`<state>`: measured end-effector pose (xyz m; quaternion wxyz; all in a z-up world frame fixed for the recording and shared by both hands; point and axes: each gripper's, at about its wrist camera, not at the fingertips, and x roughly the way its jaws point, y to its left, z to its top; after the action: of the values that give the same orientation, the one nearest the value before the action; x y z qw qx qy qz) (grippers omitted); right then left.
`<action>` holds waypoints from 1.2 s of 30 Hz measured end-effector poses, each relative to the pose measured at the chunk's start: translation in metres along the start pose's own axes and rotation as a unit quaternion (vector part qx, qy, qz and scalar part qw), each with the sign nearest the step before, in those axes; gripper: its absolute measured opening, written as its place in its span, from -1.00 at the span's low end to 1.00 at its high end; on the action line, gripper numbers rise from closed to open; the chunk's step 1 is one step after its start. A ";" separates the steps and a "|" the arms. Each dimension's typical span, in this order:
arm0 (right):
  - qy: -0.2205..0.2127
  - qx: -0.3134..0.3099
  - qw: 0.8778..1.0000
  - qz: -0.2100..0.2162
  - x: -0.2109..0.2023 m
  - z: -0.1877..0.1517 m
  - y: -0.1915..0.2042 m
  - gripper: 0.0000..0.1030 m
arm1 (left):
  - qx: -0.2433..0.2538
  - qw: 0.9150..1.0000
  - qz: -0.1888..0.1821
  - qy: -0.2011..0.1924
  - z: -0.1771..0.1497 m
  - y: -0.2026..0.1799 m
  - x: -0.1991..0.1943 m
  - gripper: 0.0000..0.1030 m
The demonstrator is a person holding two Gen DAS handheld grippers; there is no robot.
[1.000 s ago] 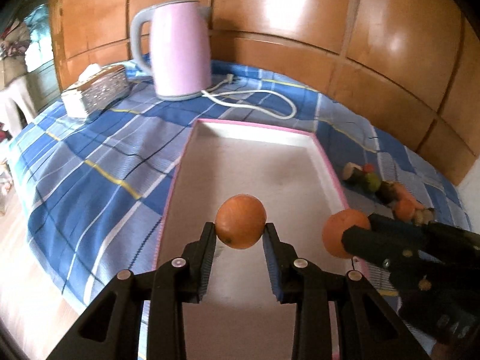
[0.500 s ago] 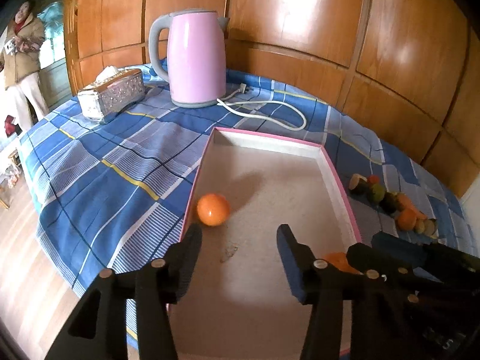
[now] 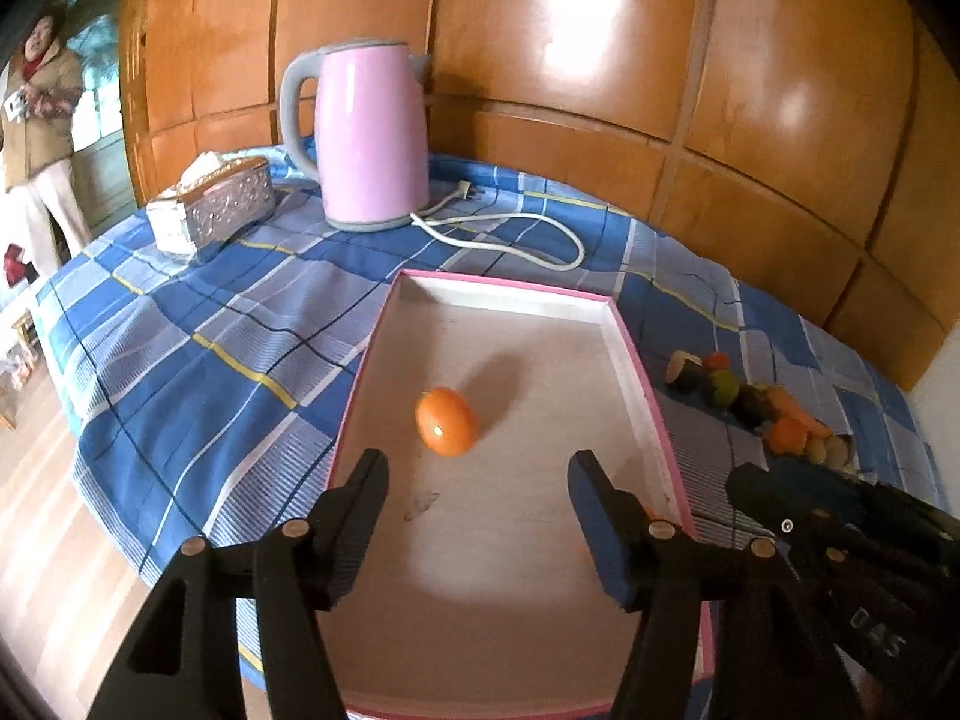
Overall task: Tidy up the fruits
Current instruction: 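Carry both oranges over the tray and open both tools to drop them, then move the left tool to the fruit row and grasp the cut taro piece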
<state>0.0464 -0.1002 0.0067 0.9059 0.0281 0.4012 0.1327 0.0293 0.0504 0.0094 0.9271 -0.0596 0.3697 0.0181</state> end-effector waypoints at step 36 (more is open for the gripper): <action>-0.011 0.133 0.988 -0.079 -0.013 -0.018 -0.124 -0.25 | 0.072 0.988 -0.122 0.067 0.019 -0.118 0.060 -0.49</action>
<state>0.0517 -0.2241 -0.0158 0.9060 0.1185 0.4062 0.0062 0.0947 -0.0645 -0.0065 0.8975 -0.0390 0.4208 -0.1259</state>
